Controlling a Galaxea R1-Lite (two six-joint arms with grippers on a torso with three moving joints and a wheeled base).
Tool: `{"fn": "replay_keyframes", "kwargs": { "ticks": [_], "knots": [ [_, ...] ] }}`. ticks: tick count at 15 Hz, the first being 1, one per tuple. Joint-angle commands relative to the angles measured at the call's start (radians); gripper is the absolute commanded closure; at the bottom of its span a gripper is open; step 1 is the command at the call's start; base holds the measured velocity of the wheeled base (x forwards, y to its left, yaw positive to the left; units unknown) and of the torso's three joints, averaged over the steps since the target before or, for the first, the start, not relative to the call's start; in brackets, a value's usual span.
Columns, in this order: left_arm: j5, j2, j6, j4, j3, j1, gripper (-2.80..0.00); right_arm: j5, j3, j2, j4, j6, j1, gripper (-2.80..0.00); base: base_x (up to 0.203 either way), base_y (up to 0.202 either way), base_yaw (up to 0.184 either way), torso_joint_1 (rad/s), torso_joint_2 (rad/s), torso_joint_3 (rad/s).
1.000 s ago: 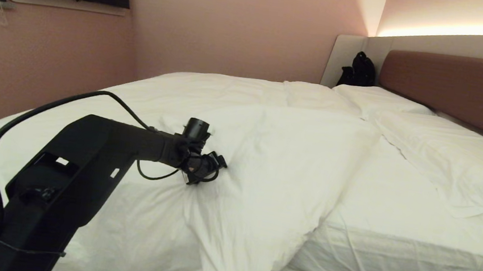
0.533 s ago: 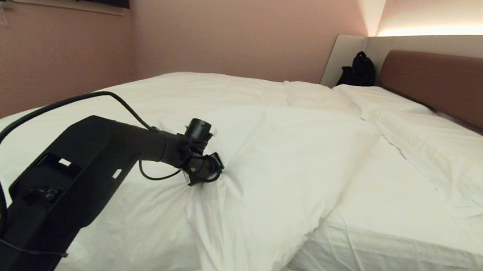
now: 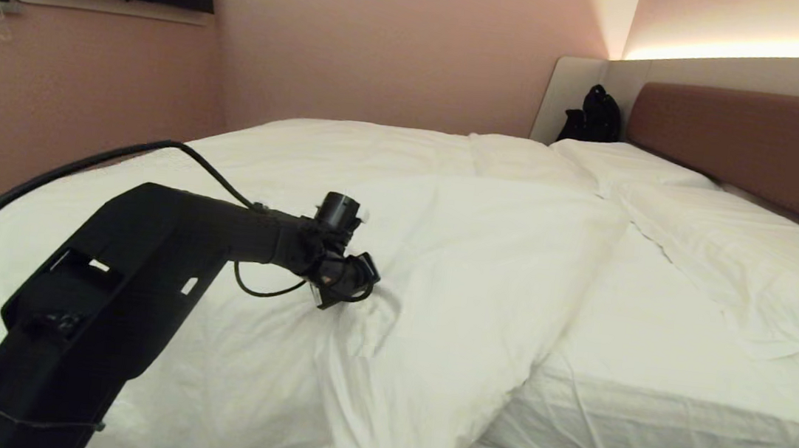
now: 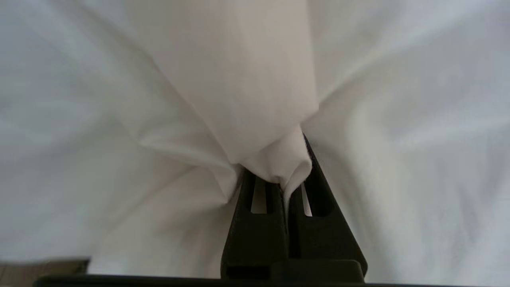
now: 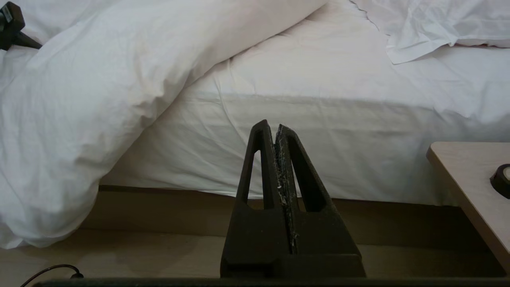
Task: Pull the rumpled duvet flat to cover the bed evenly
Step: Flatten the corners of the folded blanket
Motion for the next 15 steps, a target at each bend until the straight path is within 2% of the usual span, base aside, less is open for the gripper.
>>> {"fn": "replay_keyframes", "kwargs": {
  "ticks": [1, 4, 9, 15],
  "knots": [
    [-0.004, -0.059, -0.013, 0.013, 0.018, -0.027, 0.0, 0.0, 0.0, 0.0, 0.0, 0.0, 0.0, 0.0, 0.0, 0.0, 0.0, 0.0, 0.0, 0.0],
    [-0.013, -0.188, -0.039, 0.031, 0.106, -0.143, 0.0, 0.0, 0.0, 0.0, 0.0, 0.0, 0.0, 0.0, 0.0, 0.0, 0.0, 0.0, 0.0, 0.0],
    [-0.039, -0.311, -0.071, 0.034, 0.222, -0.34, 0.0, 0.0, 0.0, 0.0, 0.0, 0.0, 0.0, 0.0, 0.0, 0.0, 0.0, 0.0, 0.0, 0.0],
    [-0.135, -0.417, -0.137, 0.079, 0.244, -0.471, 0.0, 0.0, 0.0, 0.0, 0.0, 0.0, 0.0, 0.0, 0.0, 0.0, 0.0, 0.0, 0.0, 0.0]
  ]
}}
